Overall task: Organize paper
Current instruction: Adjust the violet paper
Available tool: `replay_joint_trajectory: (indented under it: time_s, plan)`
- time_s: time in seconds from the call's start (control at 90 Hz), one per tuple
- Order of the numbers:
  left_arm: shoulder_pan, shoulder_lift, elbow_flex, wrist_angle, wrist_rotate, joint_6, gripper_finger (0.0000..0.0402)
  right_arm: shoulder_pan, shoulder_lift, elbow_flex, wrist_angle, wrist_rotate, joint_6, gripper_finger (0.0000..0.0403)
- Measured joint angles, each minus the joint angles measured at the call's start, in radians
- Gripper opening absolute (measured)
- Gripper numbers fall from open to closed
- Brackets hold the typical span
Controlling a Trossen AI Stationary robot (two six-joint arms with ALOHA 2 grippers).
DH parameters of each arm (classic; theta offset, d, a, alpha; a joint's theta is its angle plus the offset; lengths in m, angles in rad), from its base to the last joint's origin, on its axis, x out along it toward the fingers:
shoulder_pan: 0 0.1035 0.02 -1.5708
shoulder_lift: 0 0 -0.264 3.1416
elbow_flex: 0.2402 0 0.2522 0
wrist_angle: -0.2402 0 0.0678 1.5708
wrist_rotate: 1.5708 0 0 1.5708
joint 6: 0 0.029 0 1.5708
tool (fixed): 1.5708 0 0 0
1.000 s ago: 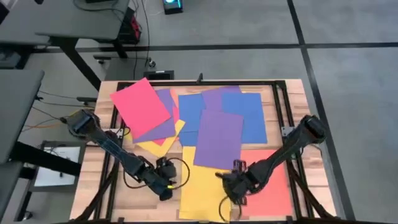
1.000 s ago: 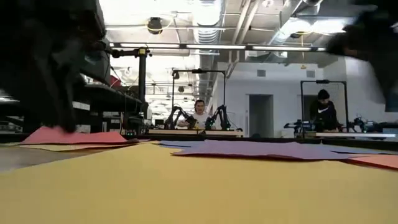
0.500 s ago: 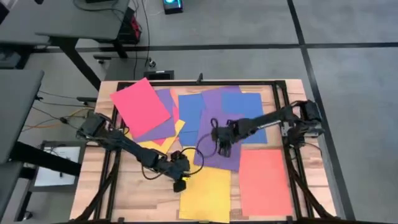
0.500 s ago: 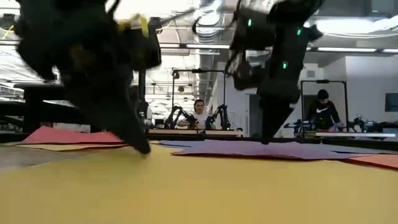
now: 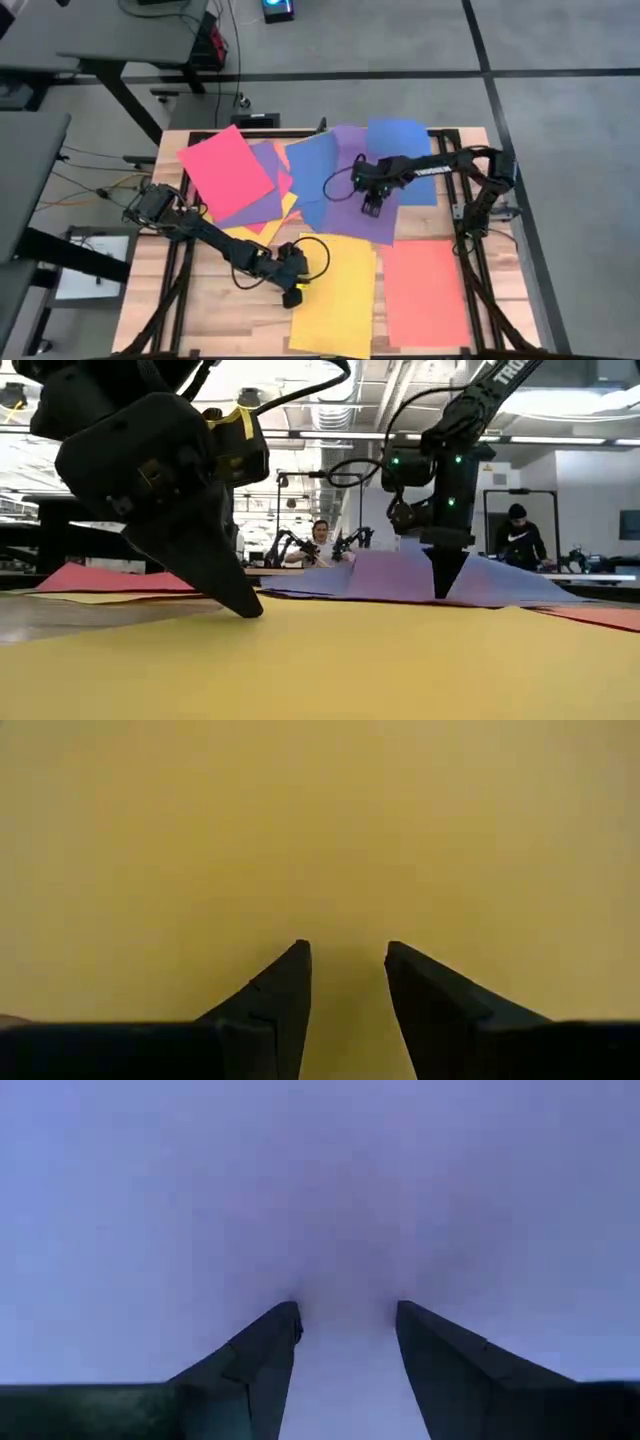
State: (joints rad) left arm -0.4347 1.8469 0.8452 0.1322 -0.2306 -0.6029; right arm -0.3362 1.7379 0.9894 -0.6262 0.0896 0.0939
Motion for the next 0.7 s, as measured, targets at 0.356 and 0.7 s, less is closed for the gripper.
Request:
replay_joint_trajectory:
  time_s: [0.356,0.7]
  plan:
    - [0.0,-0.008,-0.003,0.012,0.012,0.004,0.0118,0.128,-0.113,0.003,0.006,-0.067,0.044,0.0166]
    - [-0.003,-0.014,0.026,0.007,0.02,0.043,0.0118,0.196,-0.034,-0.01,0.105,-0.068,0.108,0.0166]
